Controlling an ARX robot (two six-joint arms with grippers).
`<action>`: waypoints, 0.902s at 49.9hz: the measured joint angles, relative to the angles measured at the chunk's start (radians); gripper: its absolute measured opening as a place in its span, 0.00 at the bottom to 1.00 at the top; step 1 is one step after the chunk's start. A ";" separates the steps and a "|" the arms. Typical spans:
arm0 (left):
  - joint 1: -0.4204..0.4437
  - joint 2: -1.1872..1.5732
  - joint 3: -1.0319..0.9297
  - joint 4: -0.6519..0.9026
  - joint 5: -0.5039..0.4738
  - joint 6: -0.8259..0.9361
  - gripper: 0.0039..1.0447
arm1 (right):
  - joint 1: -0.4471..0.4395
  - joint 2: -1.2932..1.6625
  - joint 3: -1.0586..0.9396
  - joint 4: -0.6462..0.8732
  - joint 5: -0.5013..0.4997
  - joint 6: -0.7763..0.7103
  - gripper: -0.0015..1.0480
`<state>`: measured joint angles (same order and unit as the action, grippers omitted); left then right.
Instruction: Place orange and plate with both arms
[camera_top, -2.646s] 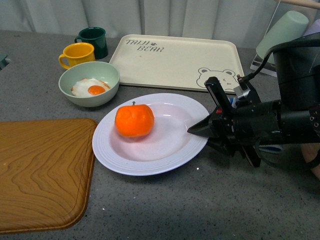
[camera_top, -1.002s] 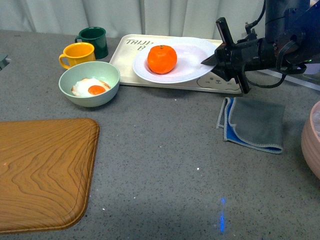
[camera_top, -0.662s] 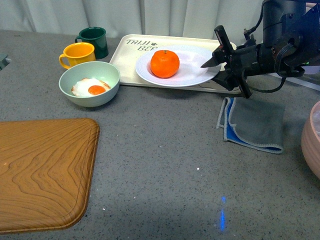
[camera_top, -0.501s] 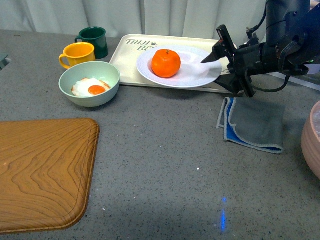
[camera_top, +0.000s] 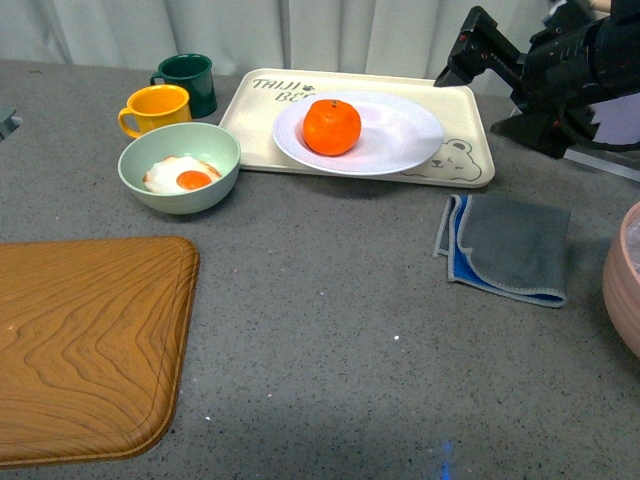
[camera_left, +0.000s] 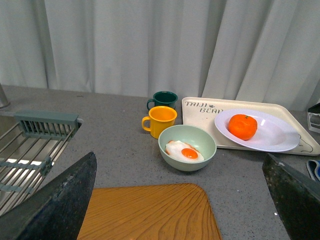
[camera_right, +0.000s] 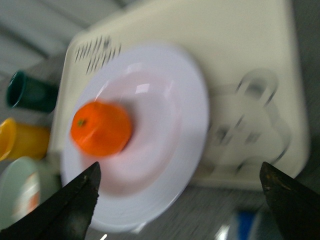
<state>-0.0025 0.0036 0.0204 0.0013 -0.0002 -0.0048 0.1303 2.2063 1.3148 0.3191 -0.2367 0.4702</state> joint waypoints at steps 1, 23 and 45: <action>0.000 0.000 0.000 0.000 0.000 0.000 0.94 | 0.003 -0.014 -0.049 0.108 0.077 -0.055 0.83; 0.000 0.000 0.000 -0.001 0.000 0.000 0.94 | -0.092 -0.784 -1.054 0.810 0.268 -0.457 0.12; 0.000 0.000 0.000 -0.001 0.000 0.000 0.94 | -0.129 -1.353 -1.285 0.488 0.239 -0.466 0.01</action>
<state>-0.0025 0.0032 0.0204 0.0006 -0.0002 -0.0048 0.0017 0.8536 0.0296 0.8066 0.0025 0.0040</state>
